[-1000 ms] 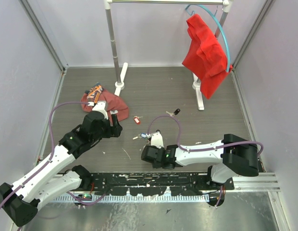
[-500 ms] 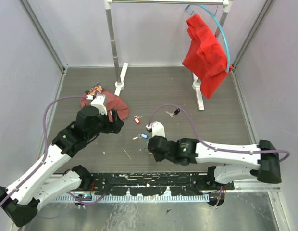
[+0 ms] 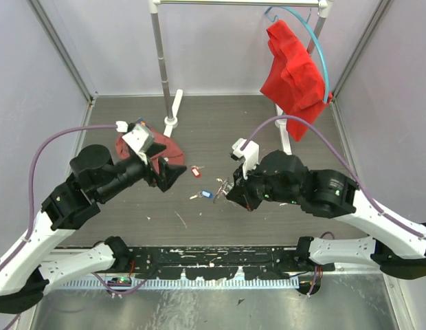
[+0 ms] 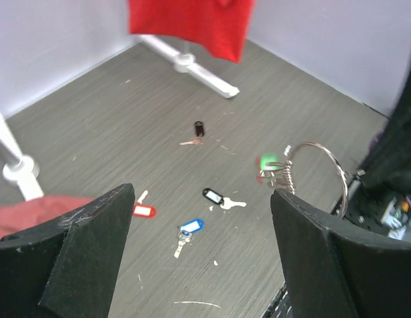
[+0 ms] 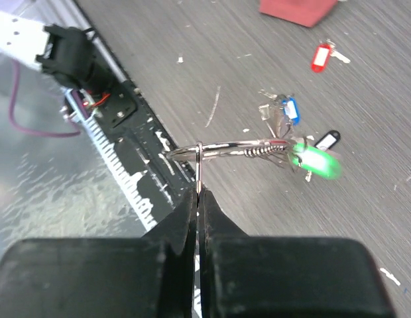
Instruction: Put the keys on the keyring
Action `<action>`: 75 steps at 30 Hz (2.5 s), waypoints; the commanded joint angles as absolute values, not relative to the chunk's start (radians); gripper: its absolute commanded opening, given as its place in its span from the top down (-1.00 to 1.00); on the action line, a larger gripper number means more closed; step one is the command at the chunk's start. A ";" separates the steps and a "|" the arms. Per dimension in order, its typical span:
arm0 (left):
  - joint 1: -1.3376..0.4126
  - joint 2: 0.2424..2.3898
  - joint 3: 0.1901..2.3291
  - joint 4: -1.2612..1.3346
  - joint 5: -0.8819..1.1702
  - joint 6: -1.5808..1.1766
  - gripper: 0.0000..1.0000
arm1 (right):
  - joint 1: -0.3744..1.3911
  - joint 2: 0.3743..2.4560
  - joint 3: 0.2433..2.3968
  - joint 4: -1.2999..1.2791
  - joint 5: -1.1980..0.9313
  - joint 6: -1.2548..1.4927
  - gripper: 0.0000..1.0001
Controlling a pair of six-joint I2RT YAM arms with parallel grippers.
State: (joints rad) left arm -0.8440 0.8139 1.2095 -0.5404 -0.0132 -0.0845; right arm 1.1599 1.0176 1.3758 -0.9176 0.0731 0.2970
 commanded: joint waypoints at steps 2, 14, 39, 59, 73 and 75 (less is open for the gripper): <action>-0.980 0.802 1.230 -0.481 0.037 0.124 -0.80 | 1.148 1.055 1.527 -0.996 -0.143 0.217 0.99; -1.140 0.814 1.285 -0.522 -0.046 0.304 -0.77 | 0.819 1.194 1.632 -1.075 -0.483 0.234 0.99; -1.401 0.948 1.173 -0.338 -0.216 0.592 -0.70 | 0.769 1.212 1.653 -1.096 -0.647 0.228 0.98; -1.580 1.027 1.155 -0.331 -0.453 0.778 -0.02 | 0.768 1.186 1.652 -1.109 -0.711 0.235 0.99; -1.629 1.054 1.125 -0.304 -0.528 0.847 0.23 | 0.767 1.184 1.655 -1.115 -0.742 0.238 0.99; -1.629 1.054 1.121 -0.300 -0.532 0.852 0.27 | 0.768 1.183 1.656 -1.121 -0.742 0.238 0.99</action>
State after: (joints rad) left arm -1.6215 1.0550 1.1404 -0.3336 -0.4988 0.8238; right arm 0.7704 1.2121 1.6104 -1.1450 -0.7013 0.2386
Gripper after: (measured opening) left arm 0.383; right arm 0.037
